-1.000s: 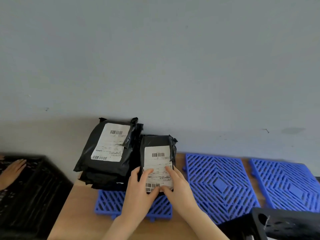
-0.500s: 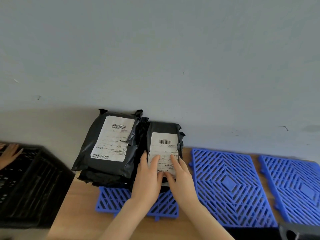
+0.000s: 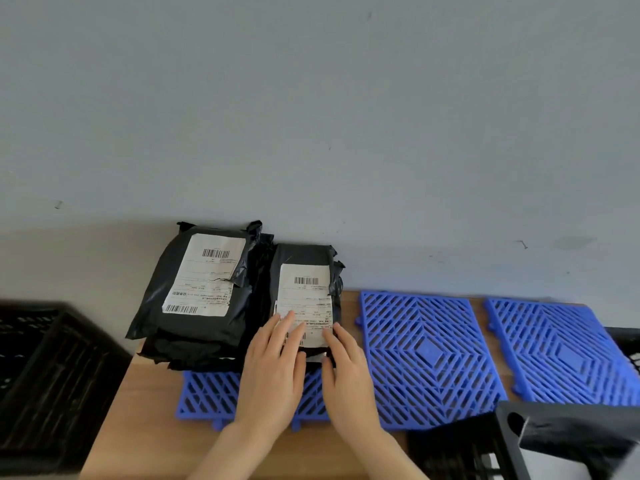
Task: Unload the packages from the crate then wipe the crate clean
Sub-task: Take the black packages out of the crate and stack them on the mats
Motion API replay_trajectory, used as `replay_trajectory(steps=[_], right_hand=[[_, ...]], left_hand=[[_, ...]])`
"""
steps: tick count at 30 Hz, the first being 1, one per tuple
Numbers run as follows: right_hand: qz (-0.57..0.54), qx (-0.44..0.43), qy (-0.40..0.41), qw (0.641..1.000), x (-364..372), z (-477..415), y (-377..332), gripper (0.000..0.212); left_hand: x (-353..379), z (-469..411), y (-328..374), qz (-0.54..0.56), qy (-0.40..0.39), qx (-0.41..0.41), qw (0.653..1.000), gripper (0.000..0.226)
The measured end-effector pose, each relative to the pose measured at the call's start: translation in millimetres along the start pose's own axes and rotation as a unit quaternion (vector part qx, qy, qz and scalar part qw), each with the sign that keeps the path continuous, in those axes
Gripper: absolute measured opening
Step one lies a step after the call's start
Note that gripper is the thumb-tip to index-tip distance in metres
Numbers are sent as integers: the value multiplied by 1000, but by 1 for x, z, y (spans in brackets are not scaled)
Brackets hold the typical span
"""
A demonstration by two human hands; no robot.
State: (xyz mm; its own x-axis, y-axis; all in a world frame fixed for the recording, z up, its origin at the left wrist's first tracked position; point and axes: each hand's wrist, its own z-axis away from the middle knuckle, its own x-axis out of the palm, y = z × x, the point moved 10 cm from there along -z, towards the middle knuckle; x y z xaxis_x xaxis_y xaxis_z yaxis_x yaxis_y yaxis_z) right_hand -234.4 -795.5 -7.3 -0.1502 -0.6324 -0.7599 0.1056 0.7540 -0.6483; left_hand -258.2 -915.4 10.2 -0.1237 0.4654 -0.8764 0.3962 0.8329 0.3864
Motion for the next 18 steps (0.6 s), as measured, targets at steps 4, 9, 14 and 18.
replay_trajectory(steps=[4,9,14,18], right_hand=[[28,-7,-91,995,12,0,0,57],[33,0,-129,991,-2,0,-2,56],[-21,-45,-69,996,-49,19,-19,49],[-66,-100,-24,992,-106,57,-26,45]], left_hand=[[17,3,-6,-79,-73,11,994,65],[5,-1,-2,-83,-73,16,994,53],[-34,10,32,-20,-8,-35,999,45],[-68,32,86,22,57,-24,998,38]])
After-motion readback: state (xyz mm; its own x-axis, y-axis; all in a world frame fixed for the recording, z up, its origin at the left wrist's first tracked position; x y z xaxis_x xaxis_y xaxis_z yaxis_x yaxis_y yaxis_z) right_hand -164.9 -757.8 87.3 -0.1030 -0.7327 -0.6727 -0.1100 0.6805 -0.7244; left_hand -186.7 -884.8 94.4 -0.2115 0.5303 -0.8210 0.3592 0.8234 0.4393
